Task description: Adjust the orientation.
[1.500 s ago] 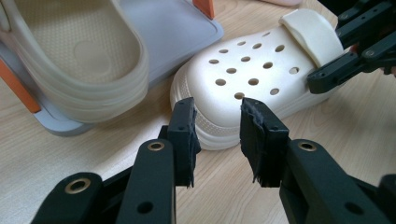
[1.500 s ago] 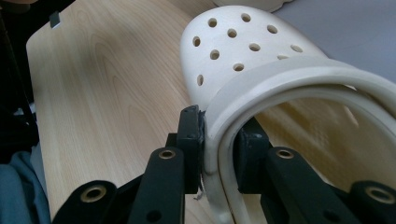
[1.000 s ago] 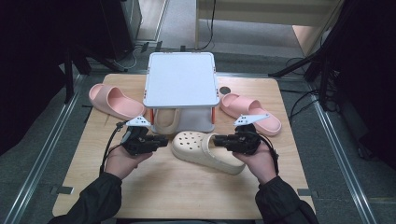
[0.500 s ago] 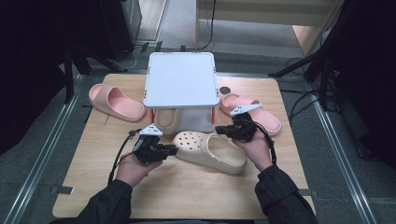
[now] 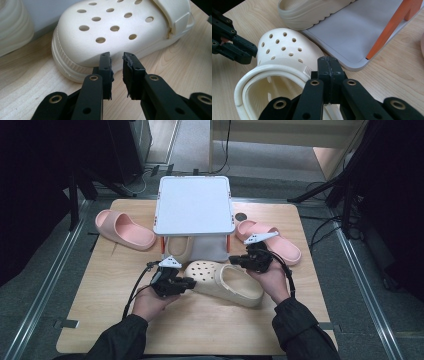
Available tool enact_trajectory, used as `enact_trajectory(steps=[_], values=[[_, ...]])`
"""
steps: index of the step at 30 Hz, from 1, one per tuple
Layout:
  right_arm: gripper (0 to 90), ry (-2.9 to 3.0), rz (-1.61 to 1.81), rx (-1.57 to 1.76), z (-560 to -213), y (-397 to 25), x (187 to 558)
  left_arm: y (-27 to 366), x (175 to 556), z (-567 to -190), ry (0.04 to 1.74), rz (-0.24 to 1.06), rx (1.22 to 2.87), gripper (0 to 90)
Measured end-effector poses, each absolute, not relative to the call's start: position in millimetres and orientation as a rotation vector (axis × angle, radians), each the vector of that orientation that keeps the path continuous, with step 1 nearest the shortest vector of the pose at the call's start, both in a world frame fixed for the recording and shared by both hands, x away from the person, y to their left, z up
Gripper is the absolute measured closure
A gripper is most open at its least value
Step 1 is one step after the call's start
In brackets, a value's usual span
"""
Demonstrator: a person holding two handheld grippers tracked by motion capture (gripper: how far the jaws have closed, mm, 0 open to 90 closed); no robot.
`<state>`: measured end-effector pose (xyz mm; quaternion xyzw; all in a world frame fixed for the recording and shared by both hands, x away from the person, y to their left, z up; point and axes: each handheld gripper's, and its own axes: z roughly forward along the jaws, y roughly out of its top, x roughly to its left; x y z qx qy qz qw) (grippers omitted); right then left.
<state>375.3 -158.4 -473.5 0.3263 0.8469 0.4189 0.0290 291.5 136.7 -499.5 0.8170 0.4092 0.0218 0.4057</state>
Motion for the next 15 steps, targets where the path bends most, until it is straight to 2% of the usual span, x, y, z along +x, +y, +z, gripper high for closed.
enact_trajectory(steps=[15], values=[[90.0, 2.592, 1.291, 1.051, -475, -161, 361, 135, 298, -499, 1.046, 0.064, 2.072, 77.4]])
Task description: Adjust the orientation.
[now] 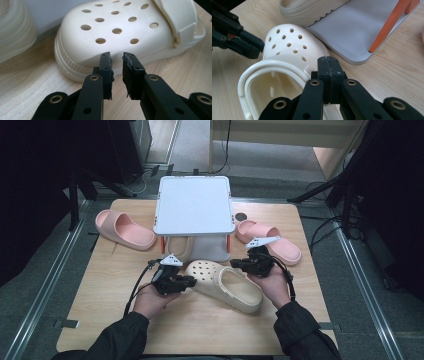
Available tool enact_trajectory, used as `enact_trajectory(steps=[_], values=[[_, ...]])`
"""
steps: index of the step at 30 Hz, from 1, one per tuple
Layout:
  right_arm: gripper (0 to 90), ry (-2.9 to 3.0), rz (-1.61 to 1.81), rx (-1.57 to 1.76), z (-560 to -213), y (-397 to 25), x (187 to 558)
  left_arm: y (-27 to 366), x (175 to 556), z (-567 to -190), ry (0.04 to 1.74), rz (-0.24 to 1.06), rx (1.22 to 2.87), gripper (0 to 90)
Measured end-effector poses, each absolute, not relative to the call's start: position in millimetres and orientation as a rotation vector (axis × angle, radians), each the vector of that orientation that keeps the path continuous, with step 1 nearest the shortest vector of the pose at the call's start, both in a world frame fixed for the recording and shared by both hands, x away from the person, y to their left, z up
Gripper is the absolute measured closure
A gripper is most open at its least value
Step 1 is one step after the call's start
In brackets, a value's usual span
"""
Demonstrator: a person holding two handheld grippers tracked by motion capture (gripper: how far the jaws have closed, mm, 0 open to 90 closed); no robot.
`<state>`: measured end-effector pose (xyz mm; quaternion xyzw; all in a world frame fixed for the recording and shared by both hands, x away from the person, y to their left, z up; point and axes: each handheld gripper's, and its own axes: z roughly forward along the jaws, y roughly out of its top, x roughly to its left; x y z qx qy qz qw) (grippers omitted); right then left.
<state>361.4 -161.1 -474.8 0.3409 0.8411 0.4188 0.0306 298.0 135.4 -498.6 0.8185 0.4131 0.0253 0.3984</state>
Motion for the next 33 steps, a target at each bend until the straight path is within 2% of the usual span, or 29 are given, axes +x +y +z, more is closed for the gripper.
enact_trajectory(steps=[31, 33], values=[[90.0, 2.63, 1.245, 1.096, -481, -144, 305, 124, 328, -493, 1.057, 0.059, 2.105, 79.3], [86.6, 2.624, 1.247, 1.102, -481, -146, 305, 127, 331, -492, 1.054, 0.038, 2.101, 78.1]])
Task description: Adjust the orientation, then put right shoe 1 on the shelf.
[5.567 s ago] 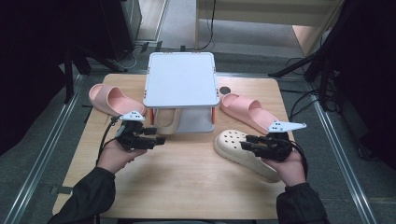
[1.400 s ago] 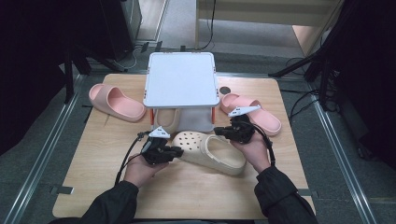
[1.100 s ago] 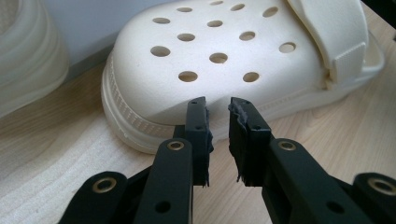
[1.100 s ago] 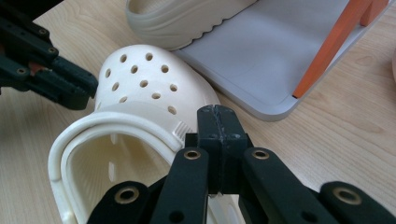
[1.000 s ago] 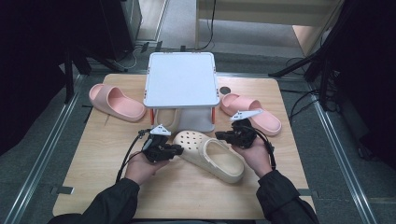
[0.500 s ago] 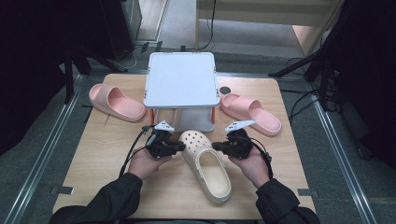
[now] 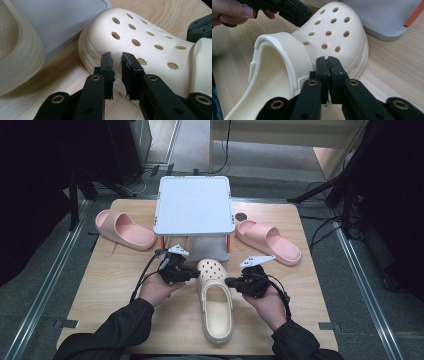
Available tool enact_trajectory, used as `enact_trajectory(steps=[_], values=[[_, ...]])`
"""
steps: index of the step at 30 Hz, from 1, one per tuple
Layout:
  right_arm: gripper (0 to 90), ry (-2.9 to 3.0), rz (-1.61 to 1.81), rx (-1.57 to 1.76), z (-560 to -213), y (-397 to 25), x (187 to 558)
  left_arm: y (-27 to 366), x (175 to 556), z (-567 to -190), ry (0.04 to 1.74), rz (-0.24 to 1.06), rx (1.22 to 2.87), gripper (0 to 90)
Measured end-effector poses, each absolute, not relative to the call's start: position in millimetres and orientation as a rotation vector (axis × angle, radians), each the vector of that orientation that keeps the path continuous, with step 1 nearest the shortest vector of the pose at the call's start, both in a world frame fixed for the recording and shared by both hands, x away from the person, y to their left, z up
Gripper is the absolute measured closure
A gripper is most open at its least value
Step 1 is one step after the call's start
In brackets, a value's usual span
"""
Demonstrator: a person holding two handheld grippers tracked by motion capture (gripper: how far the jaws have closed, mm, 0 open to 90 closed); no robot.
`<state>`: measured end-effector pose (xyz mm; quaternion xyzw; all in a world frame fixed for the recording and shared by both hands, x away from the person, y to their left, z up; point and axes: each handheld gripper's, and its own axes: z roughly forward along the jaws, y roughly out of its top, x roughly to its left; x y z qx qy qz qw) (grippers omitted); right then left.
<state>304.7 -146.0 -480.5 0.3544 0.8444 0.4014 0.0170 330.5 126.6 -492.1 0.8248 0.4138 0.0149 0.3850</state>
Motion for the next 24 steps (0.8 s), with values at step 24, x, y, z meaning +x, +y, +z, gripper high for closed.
enact_trajectory(steps=[24], values=[[55.7, 2.542, 1.343, 1.168, -466, -150, 268, 191, 329, -418, 1.012, 0.028, 1.999, 80.6]])
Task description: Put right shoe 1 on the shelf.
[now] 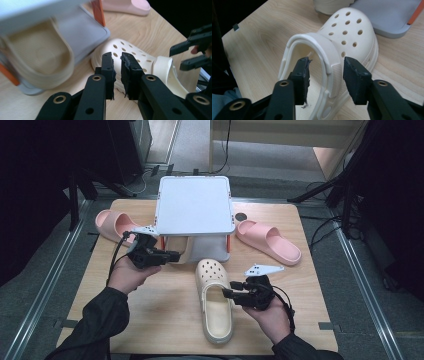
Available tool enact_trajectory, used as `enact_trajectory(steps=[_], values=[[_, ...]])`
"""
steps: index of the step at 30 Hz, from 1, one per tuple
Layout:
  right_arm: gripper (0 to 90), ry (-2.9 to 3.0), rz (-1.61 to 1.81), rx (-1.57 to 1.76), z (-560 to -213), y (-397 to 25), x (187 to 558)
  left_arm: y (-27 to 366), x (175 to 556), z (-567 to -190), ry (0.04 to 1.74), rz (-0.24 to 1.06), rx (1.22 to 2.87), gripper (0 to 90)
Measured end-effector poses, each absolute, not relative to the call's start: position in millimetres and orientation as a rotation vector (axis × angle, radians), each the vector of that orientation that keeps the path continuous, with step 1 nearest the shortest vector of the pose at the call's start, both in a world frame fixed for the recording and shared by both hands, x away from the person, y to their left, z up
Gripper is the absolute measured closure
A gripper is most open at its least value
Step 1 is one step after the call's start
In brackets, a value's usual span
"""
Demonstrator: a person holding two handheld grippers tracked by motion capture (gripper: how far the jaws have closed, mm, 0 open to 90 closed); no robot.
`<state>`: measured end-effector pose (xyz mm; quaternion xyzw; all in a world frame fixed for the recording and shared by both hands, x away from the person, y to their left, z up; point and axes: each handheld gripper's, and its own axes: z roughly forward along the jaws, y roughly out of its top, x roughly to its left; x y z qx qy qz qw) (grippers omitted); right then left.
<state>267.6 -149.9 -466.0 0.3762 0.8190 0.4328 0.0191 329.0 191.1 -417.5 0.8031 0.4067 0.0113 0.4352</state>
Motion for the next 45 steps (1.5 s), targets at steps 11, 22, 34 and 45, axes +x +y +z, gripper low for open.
enact_trajectory(steps=[11, 22, 34, 45], values=[[50.5, 2.583, 1.295, 1.21, -480, -145, 265, 205, 338, -380, 0.994, 0.027, 2.007, 81.2], [50.5, 2.603, 1.217, 1.232, -490, -140, 268, 218, 377, -357, 1.008, 0.082, 1.996, 86.9], [50.6, 2.556, 1.156, 1.259, -498, -134, 276, 239, 394, -374, 1.092, 0.143, 1.968, 85.7], [61.5, 2.496, 1.178, 1.275, -500, -132, 279, 237, 397, -383, 1.086, 0.119, 1.969, 85.3]])
